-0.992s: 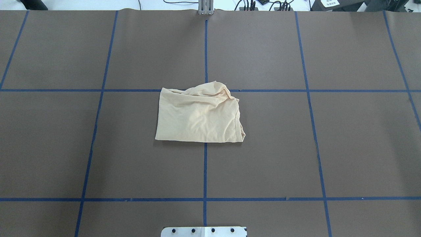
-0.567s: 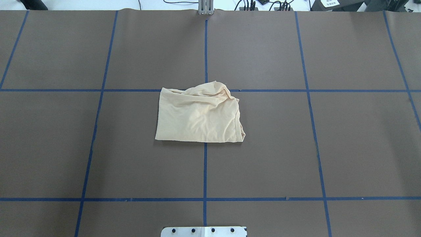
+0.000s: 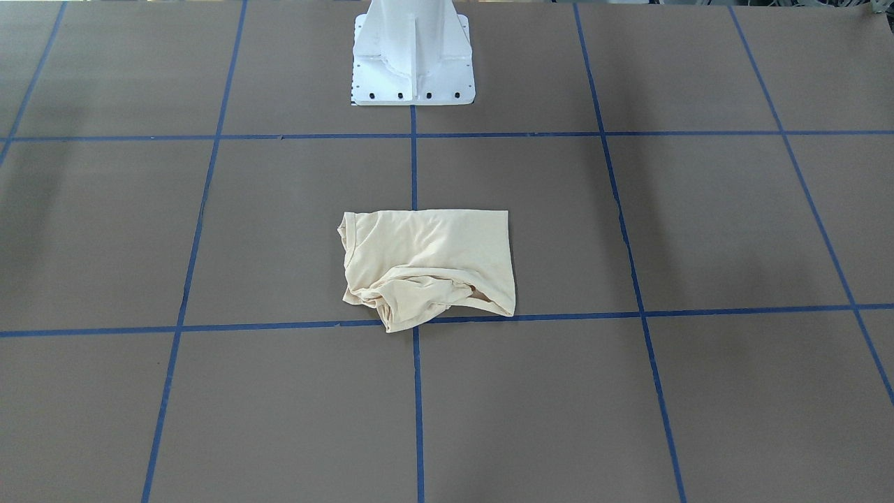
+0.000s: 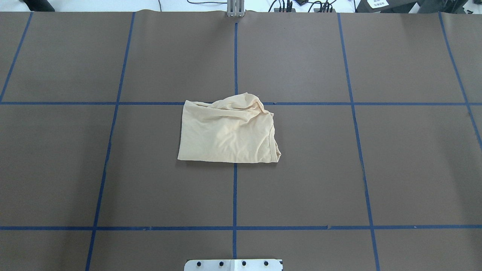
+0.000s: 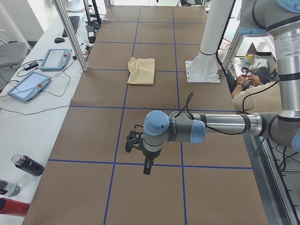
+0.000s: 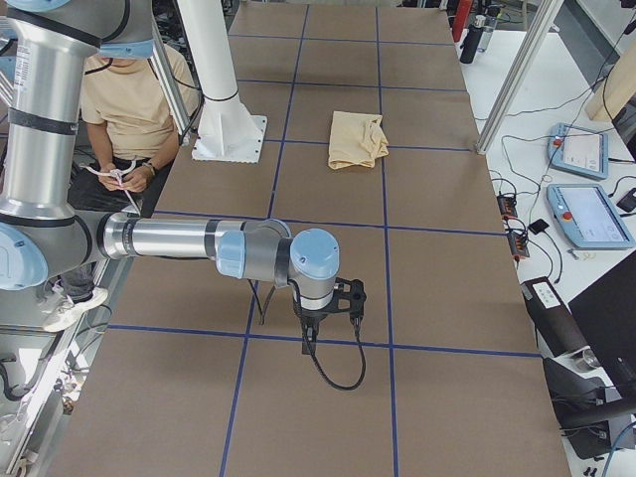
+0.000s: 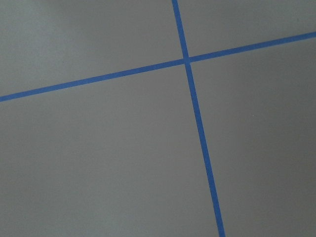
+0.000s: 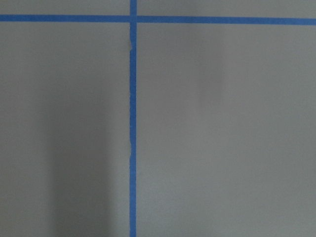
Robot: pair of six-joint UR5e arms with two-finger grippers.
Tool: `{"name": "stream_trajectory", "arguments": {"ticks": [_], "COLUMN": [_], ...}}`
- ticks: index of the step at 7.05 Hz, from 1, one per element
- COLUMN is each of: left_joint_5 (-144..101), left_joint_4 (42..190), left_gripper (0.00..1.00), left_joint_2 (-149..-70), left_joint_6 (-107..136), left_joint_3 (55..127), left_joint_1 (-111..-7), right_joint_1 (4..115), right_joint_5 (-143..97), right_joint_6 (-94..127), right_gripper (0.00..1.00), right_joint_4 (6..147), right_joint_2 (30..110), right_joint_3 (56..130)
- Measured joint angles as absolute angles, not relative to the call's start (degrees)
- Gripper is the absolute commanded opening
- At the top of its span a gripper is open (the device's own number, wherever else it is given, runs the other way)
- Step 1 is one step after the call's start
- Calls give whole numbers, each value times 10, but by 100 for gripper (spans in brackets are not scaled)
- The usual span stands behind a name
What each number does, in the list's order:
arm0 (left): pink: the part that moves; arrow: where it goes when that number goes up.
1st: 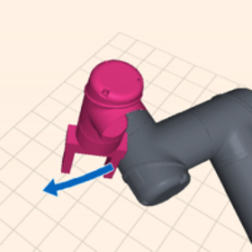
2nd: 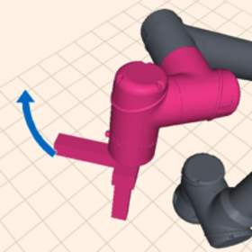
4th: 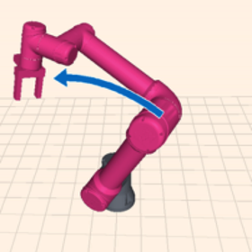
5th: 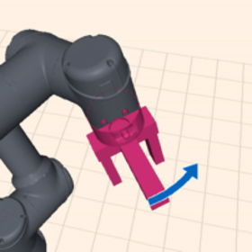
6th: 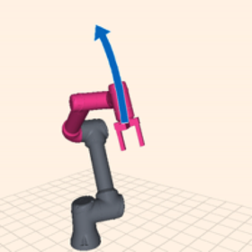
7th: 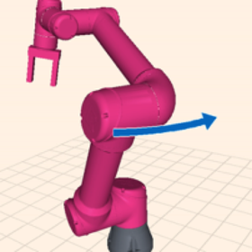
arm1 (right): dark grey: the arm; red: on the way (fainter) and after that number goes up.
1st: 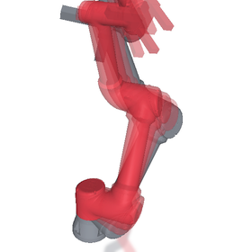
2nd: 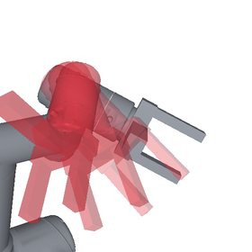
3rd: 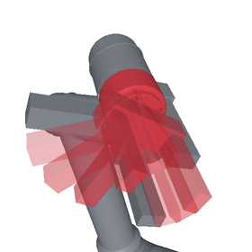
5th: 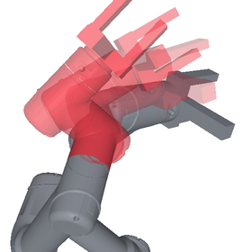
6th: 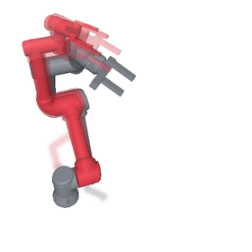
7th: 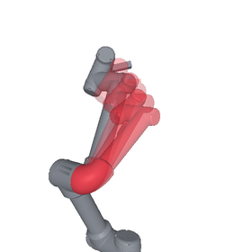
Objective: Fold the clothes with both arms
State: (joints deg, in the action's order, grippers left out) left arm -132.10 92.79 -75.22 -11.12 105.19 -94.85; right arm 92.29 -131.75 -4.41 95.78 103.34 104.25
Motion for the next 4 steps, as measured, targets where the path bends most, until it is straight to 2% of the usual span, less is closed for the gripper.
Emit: {"name": "stream_trajectory", "arguments": {"ticks": [4], "left_joint_5": [-1321], "left_joint_4": [953], "left_gripper": [100], "left_joint_2": [-755], "left_joint_6": [-110], "left_joint_3": [1047], "left_joint_1": [-948], "right_joint_1": [923], "right_joint_5": [-1315], "right_joint_6": [-45], "right_gripper": [100], "right_joint_4": [947], "right_joint_2": [1039], "right_joint_3": [1033]}}
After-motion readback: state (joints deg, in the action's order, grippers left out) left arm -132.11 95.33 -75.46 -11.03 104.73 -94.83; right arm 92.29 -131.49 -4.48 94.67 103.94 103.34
